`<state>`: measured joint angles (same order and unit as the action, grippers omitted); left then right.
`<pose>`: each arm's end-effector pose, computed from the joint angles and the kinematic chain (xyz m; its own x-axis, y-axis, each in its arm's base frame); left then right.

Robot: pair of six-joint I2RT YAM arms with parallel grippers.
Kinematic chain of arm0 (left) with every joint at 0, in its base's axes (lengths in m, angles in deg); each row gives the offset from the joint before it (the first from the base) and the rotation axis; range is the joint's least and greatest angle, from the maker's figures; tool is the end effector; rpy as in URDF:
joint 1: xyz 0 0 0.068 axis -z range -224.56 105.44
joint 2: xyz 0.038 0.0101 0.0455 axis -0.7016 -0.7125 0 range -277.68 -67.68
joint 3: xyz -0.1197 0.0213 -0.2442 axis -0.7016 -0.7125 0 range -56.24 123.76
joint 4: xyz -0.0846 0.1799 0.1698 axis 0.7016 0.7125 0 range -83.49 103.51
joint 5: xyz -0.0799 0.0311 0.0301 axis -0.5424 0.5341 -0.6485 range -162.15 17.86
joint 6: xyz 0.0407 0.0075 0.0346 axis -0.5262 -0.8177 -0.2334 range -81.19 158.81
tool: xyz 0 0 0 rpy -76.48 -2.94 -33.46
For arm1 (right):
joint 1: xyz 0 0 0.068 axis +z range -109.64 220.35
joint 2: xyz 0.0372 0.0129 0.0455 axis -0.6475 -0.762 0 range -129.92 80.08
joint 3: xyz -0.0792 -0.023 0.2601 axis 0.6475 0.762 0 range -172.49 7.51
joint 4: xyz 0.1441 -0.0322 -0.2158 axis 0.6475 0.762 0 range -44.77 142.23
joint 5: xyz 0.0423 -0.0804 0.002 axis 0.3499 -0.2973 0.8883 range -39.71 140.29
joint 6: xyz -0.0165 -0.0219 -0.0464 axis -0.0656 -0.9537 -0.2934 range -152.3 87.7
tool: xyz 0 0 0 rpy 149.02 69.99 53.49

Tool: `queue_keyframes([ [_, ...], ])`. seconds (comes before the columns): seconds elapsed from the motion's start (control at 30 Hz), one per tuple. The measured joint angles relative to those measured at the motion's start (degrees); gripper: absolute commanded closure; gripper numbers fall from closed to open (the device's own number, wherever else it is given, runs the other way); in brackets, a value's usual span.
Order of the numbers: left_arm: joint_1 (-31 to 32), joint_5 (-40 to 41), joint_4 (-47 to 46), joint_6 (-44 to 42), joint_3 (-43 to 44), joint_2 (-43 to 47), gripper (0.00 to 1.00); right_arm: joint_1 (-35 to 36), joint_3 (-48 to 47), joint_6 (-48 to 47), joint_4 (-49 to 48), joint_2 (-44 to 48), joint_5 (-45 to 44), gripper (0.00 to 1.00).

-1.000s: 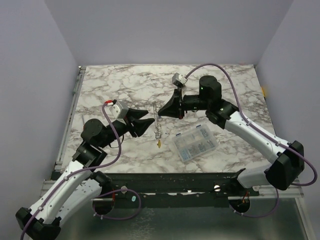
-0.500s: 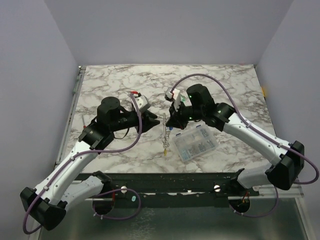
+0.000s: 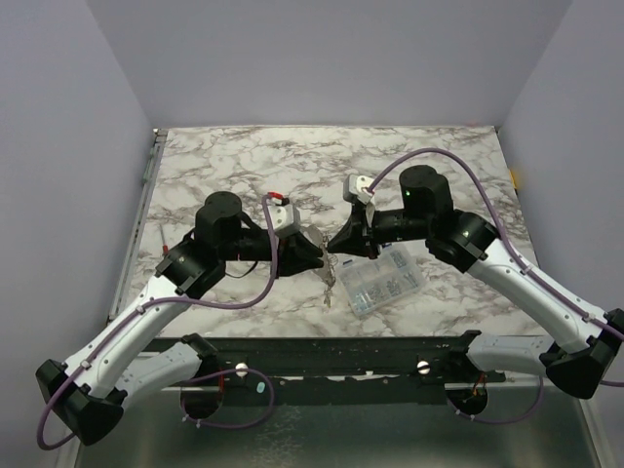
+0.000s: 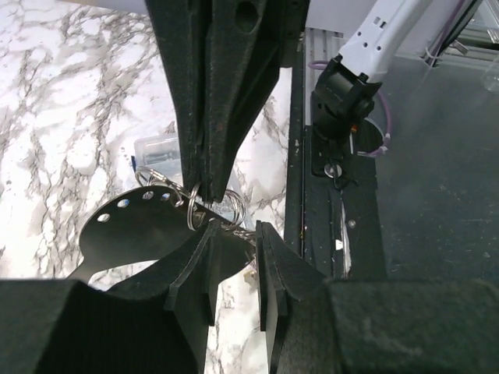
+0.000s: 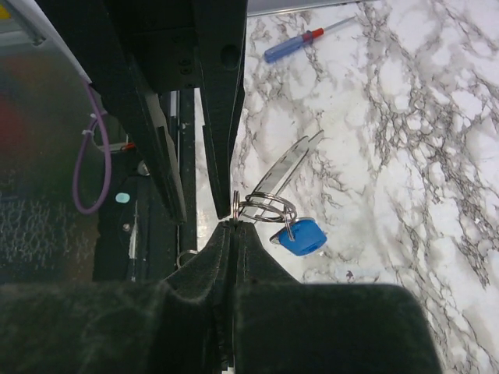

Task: Put the keys on the keyring

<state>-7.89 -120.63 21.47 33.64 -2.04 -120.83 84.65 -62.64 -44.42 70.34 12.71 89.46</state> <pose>0.1446 -0.1410 0.3657 -0.1039 0.1517 -0.9830 0.9922 0.0842 -0.0919 0.1662 0.1936 0.3905 -0.0643 -0.2902 -0.9548 -0.9953 0.0878 0.0404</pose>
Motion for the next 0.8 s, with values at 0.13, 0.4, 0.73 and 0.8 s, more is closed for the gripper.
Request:
queue_keyframes([
  [0.13, 1.03, 0.02, 0.04, 0.50, 0.48, 0.46, 0.78, 0.00, 0.00, -0.39, 0.02, -0.09, 1.60, 0.99],
  [0.4, 1.33, 0.31, -0.26, 2.36, 6.01, 2.75, 0.79, 0.00, -0.04, -1.38, 1.42, -1.20, 1.42, 0.99],
  [0.73, 2.16, 0.31, -9.79, 10.43, 4.26, -2.27, 0.75, 0.00, -0.04, -1.46, 1.55, -0.07, 1.84, 0.99],
  [0.8, 2.71, -0.26, -10.54, 11.76, 3.63, -3.41, 0.73, 0.00, -0.04, -1.46, 1.55, 0.42, 1.84, 0.99],
])
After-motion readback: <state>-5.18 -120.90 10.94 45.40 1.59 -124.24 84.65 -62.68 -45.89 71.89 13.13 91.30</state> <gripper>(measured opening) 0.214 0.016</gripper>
